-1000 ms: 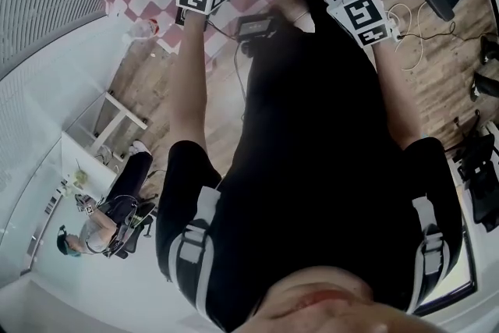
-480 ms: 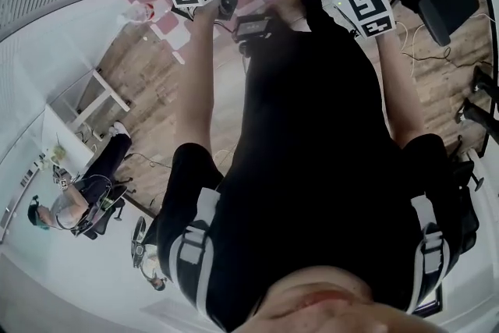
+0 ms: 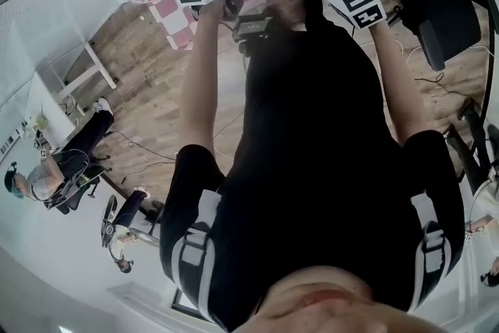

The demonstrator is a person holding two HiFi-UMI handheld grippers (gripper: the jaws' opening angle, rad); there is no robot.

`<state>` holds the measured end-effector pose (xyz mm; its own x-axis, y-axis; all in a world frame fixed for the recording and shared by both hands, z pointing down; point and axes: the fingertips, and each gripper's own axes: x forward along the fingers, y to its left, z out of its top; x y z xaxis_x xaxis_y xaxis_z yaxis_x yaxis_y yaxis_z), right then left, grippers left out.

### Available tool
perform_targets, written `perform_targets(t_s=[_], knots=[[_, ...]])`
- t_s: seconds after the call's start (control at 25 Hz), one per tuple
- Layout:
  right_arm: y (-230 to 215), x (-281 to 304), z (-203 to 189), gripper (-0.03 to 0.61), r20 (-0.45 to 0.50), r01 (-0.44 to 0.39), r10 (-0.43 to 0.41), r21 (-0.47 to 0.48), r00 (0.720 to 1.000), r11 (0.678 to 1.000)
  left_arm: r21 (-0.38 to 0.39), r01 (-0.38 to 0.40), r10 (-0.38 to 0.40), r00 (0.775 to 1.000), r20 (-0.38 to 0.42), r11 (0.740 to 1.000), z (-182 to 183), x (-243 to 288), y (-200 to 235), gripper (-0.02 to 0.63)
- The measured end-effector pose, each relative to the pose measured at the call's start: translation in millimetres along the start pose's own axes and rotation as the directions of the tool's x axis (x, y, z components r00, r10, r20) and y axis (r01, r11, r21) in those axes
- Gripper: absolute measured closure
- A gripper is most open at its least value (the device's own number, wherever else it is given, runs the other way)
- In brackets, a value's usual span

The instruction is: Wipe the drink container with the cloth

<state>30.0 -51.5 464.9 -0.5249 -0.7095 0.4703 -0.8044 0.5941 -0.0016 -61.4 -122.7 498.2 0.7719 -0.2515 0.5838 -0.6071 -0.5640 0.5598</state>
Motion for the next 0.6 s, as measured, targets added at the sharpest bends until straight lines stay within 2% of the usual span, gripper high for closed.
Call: perform_targets(t_s=[0.48, 0.6], knots=[[22, 53, -21, 0.491, -0.050, -0.143, 0.142, -0.020, 0.989, 0.990, -0.064, -0.068, 0.069, 0.997, 0.018, 0.996, -7, -8, 8, 0.321], [25, 61, -25, 0.453, -0.064, -0.158, 0.156, -0.026, 0.986, 0.987, -0.066, -0.077, 0.078, 0.997, 0.019, 0.995, -6, -9, 7, 0.321]])
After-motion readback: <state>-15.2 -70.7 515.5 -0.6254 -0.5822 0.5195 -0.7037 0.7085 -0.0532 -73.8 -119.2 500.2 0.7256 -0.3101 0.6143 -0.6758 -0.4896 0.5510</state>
